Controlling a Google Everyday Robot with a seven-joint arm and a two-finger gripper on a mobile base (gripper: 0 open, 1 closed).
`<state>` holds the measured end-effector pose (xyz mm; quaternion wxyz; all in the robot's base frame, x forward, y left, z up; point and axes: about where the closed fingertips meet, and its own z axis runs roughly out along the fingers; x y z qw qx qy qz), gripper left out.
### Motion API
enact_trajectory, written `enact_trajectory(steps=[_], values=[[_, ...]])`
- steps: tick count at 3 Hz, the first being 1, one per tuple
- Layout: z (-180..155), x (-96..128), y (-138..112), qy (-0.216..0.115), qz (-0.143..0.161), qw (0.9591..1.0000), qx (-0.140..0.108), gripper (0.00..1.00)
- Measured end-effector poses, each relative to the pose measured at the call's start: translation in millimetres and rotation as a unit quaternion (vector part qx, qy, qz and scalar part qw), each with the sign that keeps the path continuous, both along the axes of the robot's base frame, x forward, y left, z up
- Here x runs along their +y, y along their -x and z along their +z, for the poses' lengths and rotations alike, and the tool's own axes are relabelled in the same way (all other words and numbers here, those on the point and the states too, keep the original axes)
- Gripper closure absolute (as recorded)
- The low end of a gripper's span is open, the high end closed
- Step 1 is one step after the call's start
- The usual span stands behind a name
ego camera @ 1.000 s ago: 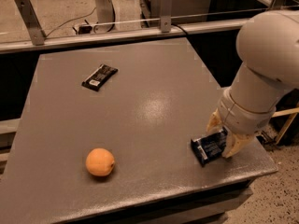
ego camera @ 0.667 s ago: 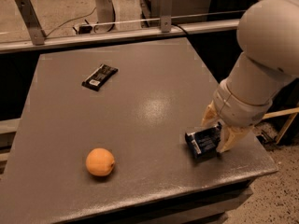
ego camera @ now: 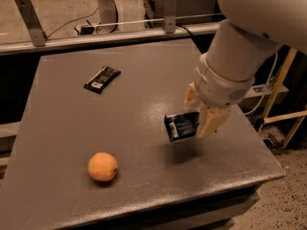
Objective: Move rxbar blueberry near orange
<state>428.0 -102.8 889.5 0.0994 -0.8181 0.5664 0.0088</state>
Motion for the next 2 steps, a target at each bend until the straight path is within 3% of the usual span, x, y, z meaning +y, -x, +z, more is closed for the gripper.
enact_trajectory(steps=[2], values=[[-17.6,59.4,8.4,0.012,-0.009,0.9997,0.017,1.00]])
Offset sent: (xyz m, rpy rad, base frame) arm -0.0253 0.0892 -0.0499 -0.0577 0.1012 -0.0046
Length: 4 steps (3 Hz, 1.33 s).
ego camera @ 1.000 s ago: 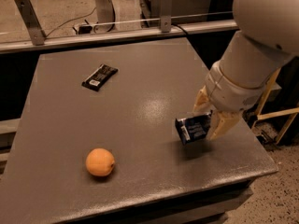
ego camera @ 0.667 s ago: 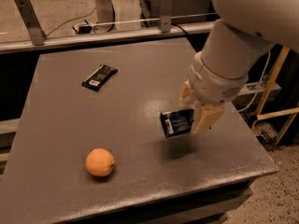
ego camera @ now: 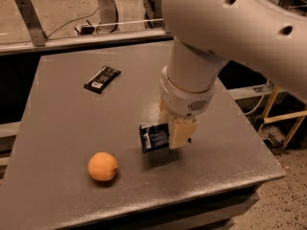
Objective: Move rxbar blueberry near orange
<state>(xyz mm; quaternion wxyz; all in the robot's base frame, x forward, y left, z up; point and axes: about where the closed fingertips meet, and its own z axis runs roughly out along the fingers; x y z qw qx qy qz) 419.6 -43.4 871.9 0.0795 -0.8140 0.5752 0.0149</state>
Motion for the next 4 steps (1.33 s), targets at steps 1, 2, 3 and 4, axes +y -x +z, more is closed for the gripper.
enact_trajectory(steps=[1,2,3,4], values=[[-20.9,13.2,11.5,0.011,0.004,0.9998,0.019,1.00],[-38.9,22.5,20.3,0.012,0.001,0.9993,0.036,0.80],[-46.8,26.2,23.6,0.009,-0.004,0.9990,0.044,0.56],[-45.7,26.7,23.8,0.009,-0.003,0.9991,0.042,0.33]])
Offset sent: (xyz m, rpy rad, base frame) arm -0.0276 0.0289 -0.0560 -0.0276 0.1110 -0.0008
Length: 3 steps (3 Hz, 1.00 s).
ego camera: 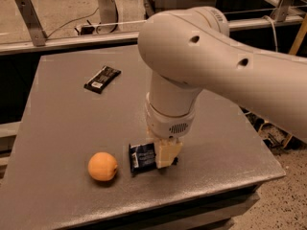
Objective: Move rxbar blueberry near orange
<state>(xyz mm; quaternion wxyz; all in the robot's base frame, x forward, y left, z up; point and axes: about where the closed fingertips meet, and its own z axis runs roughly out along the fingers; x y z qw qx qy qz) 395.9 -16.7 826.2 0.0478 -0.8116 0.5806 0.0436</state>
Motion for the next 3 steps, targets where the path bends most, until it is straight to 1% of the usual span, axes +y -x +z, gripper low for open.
enact_trajectory(steps=[1,2,3], values=[[0.8,0.6,0.2,0.000,0.001,1.0000,-0.002,0.10],[19.5,-0.6,1.7,-0.012,0.012,0.9998,-0.010,0.00],[67.1,-27.8,4.5,-0.051,0.002,0.9982,-0.031,0.00]])
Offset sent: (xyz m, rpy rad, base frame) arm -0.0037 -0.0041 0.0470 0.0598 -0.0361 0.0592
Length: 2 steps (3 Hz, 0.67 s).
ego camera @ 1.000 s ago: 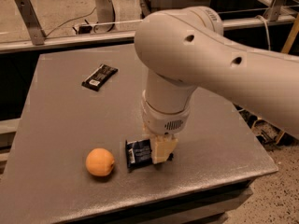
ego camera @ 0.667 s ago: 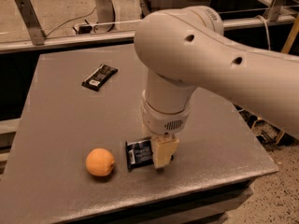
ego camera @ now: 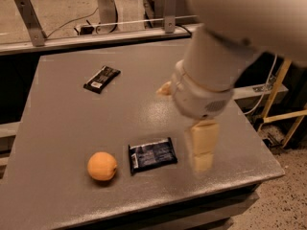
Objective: Move rxbar blueberry near orange
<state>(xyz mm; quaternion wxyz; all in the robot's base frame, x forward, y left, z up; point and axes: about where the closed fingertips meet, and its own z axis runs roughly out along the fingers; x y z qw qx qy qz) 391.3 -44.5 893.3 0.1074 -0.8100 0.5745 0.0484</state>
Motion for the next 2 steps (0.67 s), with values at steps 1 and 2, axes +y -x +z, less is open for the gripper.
enact_trajectory(steps=[1,2], values=[[59.7,-71.8,3.1,-0.055,-0.023,0.9981,-0.019,0.00],[94.8,-99.9,1.2,-0.070,-0.034,0.9959,-0.045,0.00]])
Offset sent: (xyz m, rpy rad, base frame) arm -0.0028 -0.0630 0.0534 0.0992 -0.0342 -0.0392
